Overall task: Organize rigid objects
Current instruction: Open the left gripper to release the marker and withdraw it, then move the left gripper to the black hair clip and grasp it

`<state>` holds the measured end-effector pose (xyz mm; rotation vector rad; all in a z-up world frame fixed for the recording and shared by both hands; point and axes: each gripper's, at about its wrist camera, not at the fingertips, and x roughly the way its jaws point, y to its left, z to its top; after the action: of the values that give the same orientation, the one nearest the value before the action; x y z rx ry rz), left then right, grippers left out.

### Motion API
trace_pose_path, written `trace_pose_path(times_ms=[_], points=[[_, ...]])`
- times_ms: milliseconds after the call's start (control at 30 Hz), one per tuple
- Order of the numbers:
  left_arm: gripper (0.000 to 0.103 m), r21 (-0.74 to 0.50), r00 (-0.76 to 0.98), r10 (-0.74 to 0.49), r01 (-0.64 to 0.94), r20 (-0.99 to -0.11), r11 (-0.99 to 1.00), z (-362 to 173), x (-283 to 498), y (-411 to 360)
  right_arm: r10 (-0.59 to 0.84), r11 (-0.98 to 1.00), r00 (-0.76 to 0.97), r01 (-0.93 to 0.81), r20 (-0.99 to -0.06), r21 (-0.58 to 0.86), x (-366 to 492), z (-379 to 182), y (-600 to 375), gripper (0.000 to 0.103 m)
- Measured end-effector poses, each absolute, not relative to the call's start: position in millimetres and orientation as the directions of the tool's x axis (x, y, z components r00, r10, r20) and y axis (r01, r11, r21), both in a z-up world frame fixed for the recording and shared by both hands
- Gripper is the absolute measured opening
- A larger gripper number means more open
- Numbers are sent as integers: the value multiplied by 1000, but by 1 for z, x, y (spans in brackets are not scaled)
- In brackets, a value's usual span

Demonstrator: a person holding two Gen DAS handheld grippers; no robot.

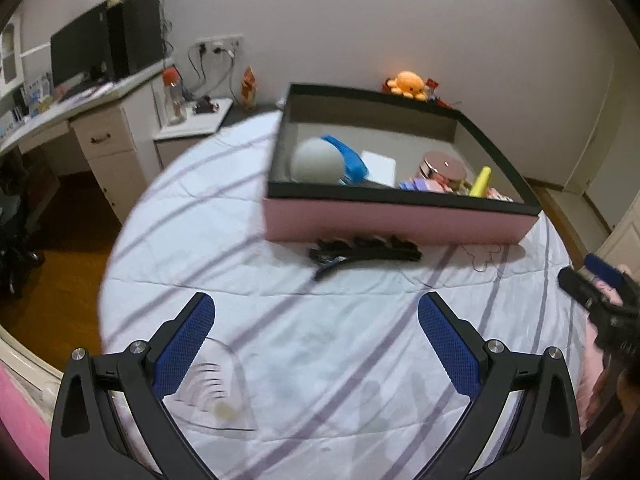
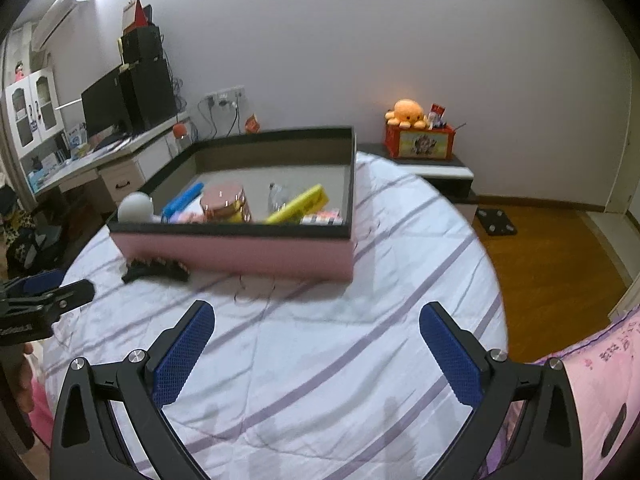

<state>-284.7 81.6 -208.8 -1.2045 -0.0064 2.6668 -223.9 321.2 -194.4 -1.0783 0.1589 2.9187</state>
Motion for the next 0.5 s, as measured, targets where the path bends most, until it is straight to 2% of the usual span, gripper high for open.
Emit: trace_pose_path(times_ms=[333, 500], points=[[103, -148, -592, 204, -142, -780, -979, -223, -314, 116, -28, -992, -724, -64, -689, 108, -233, -217, 334, 103], [103, -122, -574, 169, -120, -801, -985, -233, -326, 134, -52, -988, -713, -63, -699, 139, -236, -226, 343, 103]])
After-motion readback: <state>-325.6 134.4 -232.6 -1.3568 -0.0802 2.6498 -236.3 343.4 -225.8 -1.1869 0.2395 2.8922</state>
